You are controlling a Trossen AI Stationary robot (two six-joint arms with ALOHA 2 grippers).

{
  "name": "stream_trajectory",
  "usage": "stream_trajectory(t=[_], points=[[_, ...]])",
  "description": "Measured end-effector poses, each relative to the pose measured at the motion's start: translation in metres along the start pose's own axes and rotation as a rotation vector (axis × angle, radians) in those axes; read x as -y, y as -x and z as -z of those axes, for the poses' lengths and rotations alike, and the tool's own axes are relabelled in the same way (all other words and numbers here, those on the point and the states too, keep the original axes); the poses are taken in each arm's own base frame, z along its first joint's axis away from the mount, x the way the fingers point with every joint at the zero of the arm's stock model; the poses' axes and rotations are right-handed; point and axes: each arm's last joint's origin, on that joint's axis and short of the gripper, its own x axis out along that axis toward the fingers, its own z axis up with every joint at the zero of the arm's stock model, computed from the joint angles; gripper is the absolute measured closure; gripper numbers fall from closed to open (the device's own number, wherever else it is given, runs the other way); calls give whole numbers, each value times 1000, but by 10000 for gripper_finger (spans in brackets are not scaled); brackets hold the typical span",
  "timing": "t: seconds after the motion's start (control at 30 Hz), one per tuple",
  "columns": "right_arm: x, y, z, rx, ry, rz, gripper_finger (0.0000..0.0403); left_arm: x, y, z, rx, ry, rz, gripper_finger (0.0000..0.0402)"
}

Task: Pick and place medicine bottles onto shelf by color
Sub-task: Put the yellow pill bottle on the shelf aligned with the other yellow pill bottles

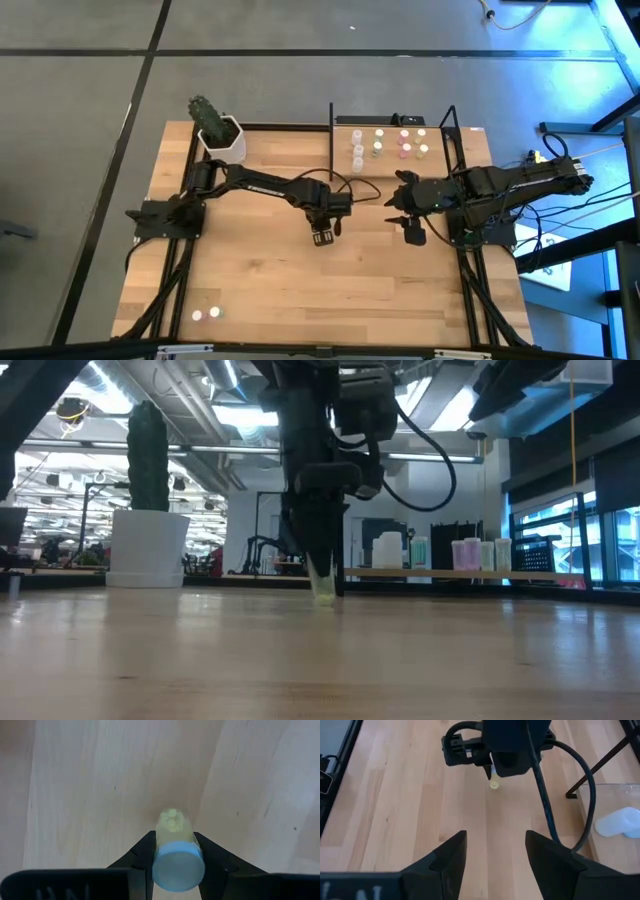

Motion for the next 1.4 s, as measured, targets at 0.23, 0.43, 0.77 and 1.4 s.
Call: stream_trajectory(t=[0.23, 0.43, 0.77, 1.4], points=[[0, 0, 0, 0, -1, 0, 199, 0, 0, -2, 16, 2, 4, 308], [0, 0, 0, 1, 0, 0, 199, 0, 0, -2, 16, 5, 4, 308], [0, 0, 0, 1, 0, 0, 199, 1, 1, -2, 21, 29, 31, 308], [0, 0, 0, 0, 0, 0, 199, 1, 1, -3, 25, 47, 27, 205]])
